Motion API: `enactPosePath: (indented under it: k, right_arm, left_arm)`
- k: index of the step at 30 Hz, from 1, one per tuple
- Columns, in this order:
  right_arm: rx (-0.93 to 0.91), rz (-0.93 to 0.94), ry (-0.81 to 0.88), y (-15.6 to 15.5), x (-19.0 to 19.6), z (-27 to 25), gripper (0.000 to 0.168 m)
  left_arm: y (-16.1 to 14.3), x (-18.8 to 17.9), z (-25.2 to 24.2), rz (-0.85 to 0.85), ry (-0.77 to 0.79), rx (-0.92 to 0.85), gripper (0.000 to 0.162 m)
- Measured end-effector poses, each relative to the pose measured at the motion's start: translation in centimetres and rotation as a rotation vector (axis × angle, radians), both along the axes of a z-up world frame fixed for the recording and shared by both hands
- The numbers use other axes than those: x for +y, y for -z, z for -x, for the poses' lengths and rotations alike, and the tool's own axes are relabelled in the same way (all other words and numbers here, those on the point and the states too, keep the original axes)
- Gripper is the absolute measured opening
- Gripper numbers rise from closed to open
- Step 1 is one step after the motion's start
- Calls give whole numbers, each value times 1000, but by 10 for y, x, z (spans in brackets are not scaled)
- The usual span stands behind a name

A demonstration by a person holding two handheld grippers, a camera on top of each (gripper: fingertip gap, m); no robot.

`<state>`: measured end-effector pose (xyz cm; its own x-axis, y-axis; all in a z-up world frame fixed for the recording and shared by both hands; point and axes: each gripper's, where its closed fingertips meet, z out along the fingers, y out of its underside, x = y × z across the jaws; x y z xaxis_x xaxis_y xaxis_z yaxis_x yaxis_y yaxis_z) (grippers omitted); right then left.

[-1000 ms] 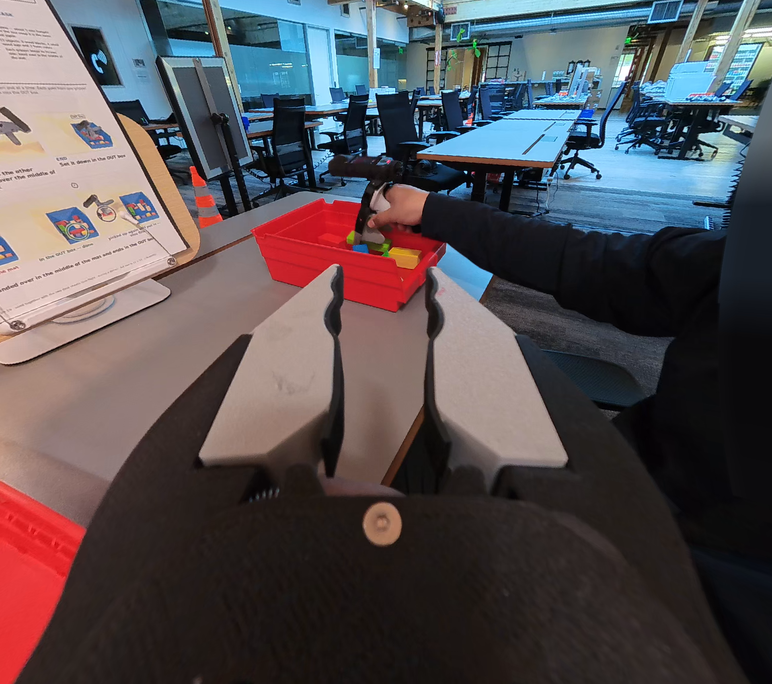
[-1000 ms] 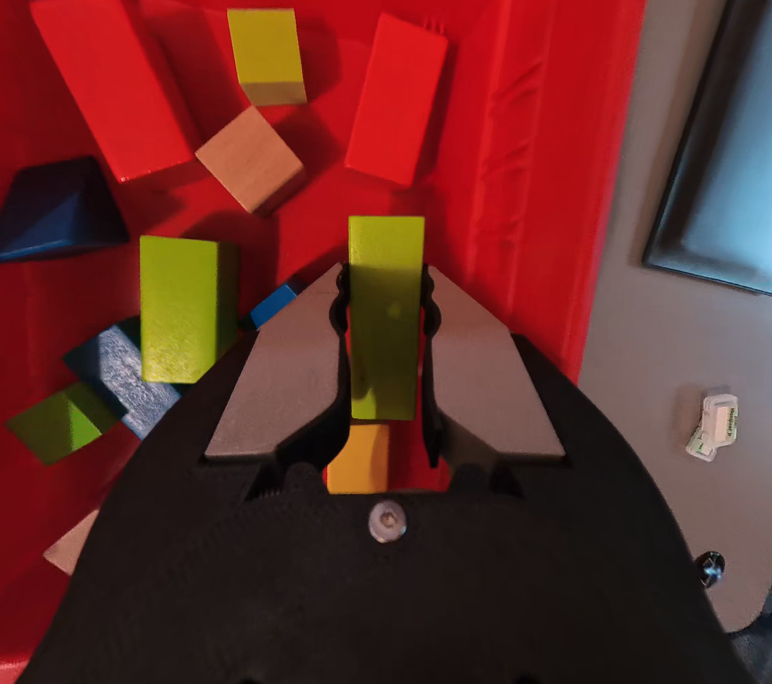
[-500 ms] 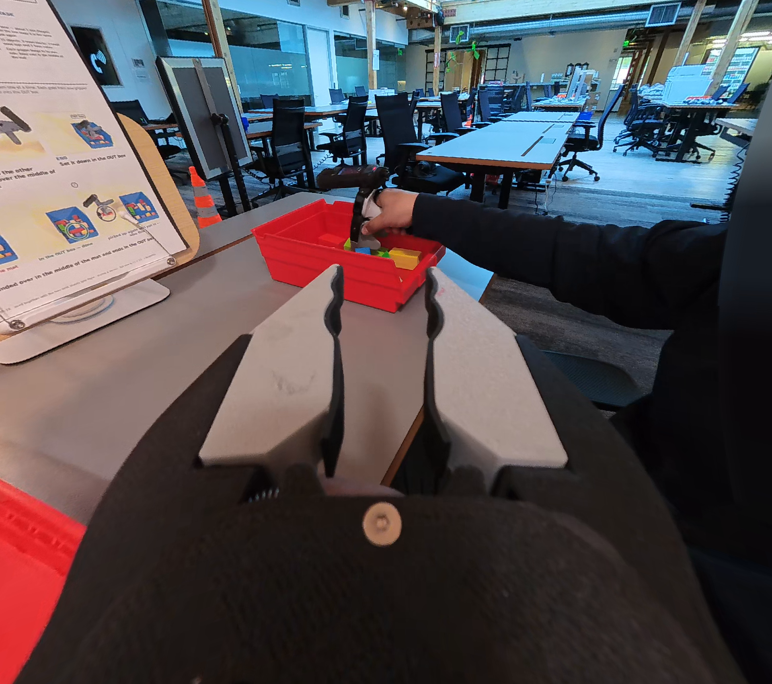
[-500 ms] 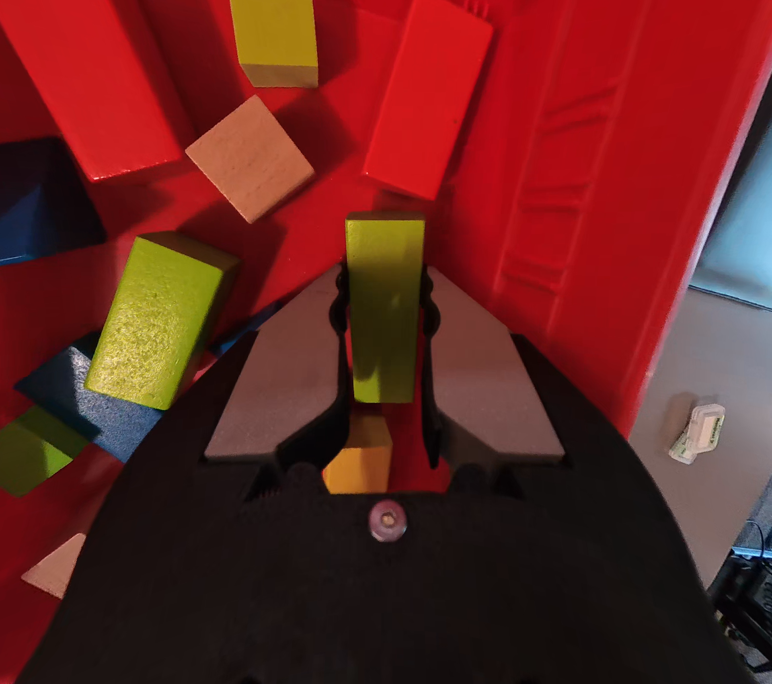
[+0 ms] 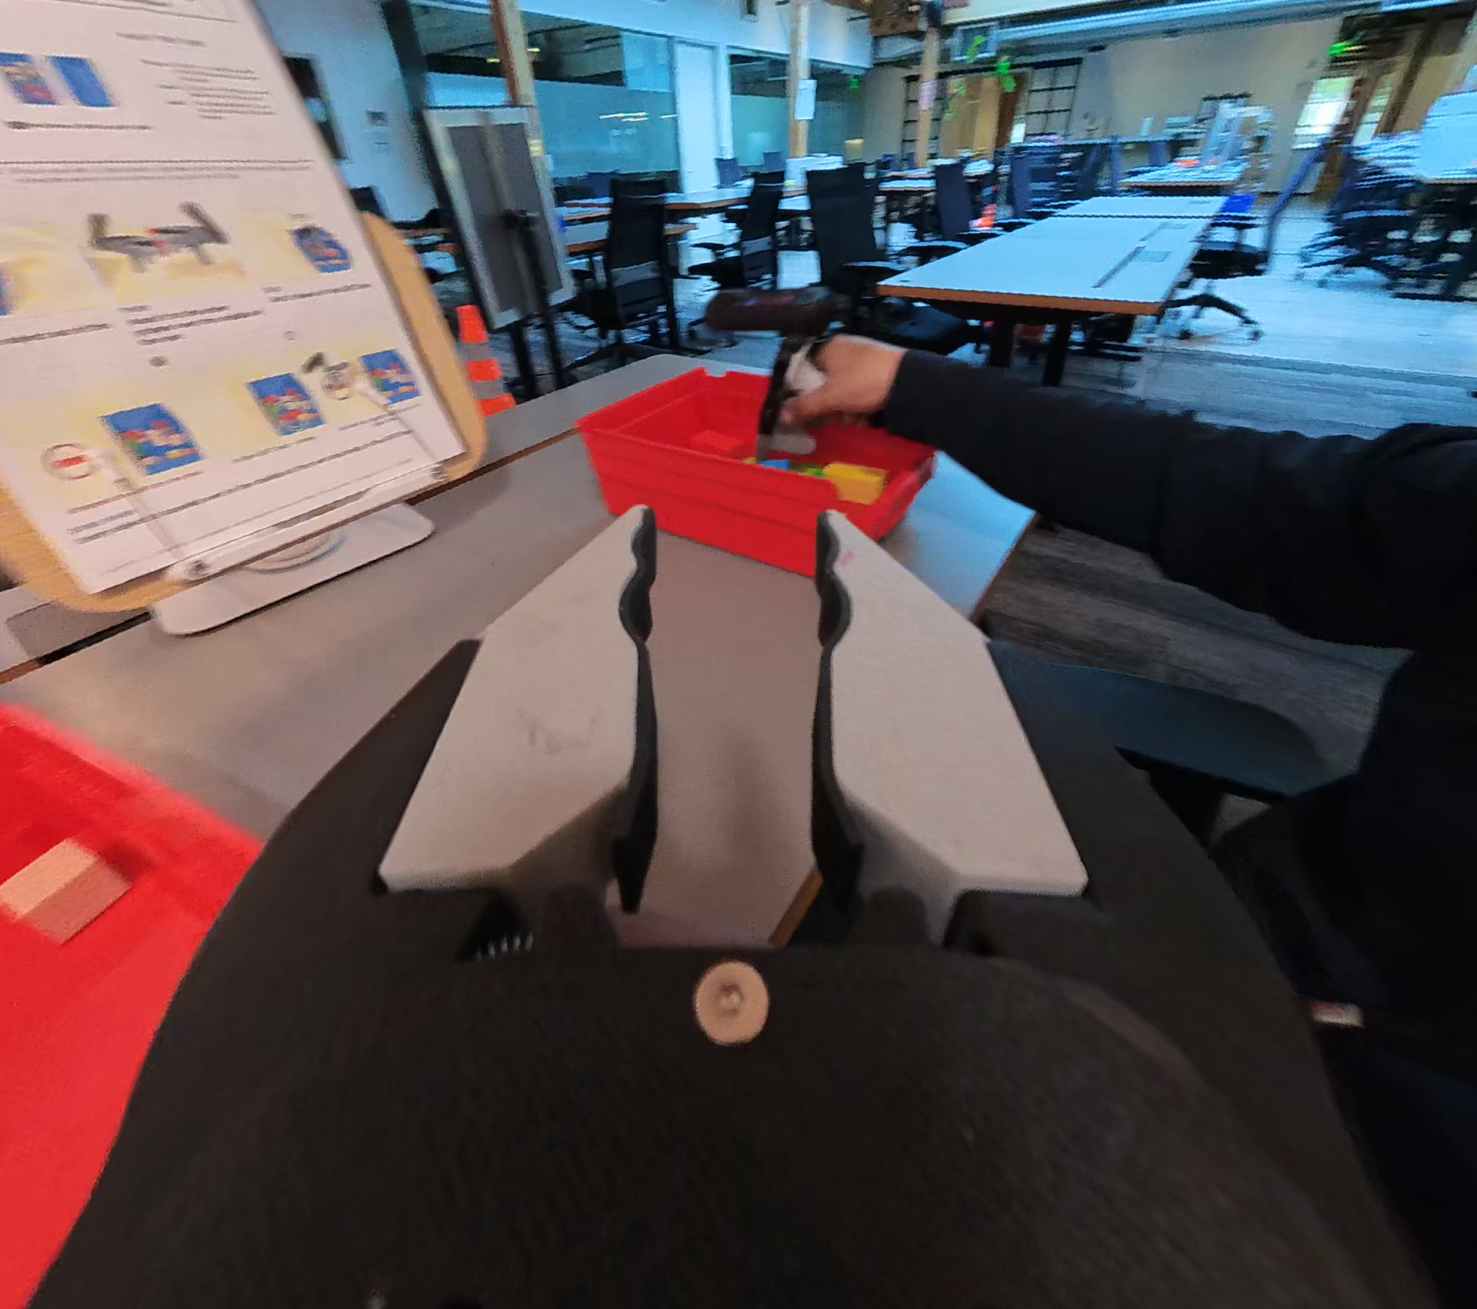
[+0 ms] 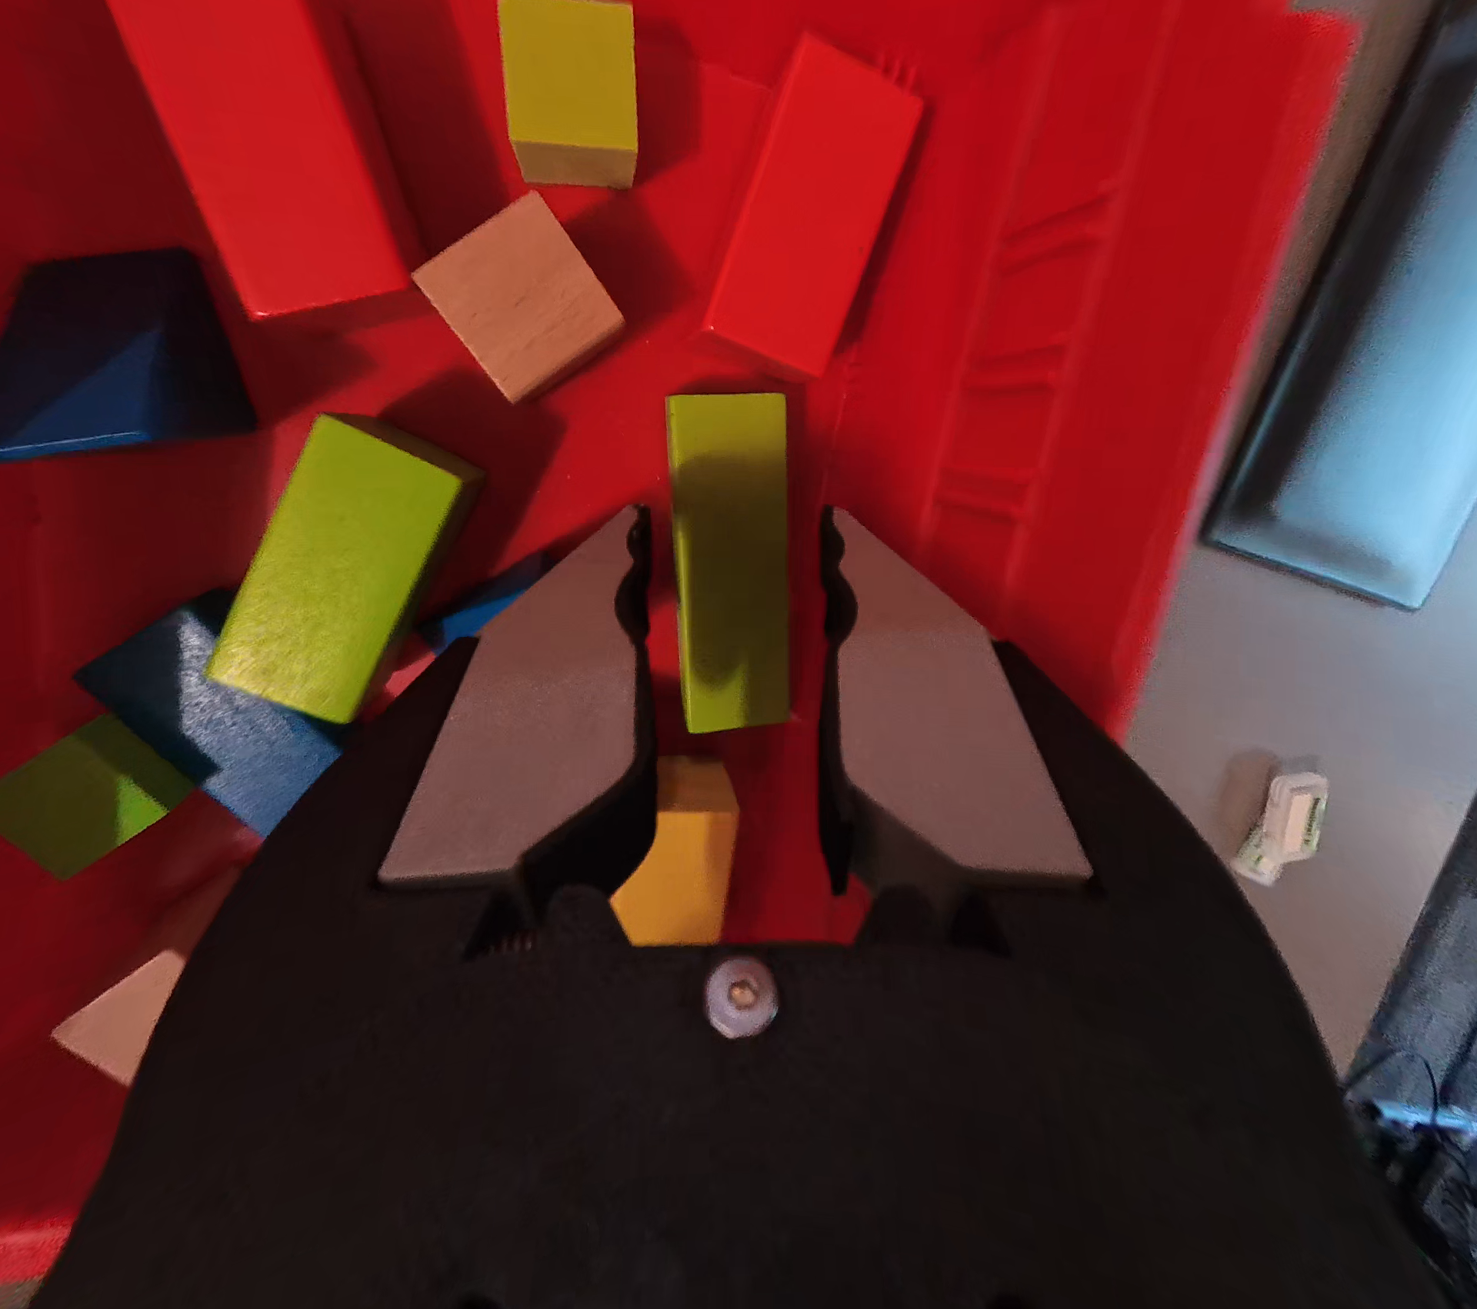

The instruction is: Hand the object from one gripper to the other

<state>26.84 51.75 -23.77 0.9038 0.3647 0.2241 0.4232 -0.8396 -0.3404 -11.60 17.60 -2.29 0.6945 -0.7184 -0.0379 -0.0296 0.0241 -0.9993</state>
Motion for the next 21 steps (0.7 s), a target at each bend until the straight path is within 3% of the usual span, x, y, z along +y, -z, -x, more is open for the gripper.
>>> enactPosePath:
  k: [1, 6, 11, 17, 21]
  right_arm:
    - [8, -26, -12, -8, 0, 2, 42]
    - [192, -236, -59, -68, -7, 20, 47]
    - [414, -464, -194, -130, -44, 60, 44]
    - [560, -497, -429, -155, -96, 122, 42]
    - [615, -470, -553, -159, -125, 152, 42]
  left_arm:
    - [1, 6, 13, 3, -52, 2, 38]
    - [16, 37, 100, 68, -372, 9, 38]
    - [40, 54, 150, 169, -504, -1, 39]
    - [77, 111, 173, 352, -445, 32, 40]
    - [102, 162, 177, 500, -320, 192, 48]
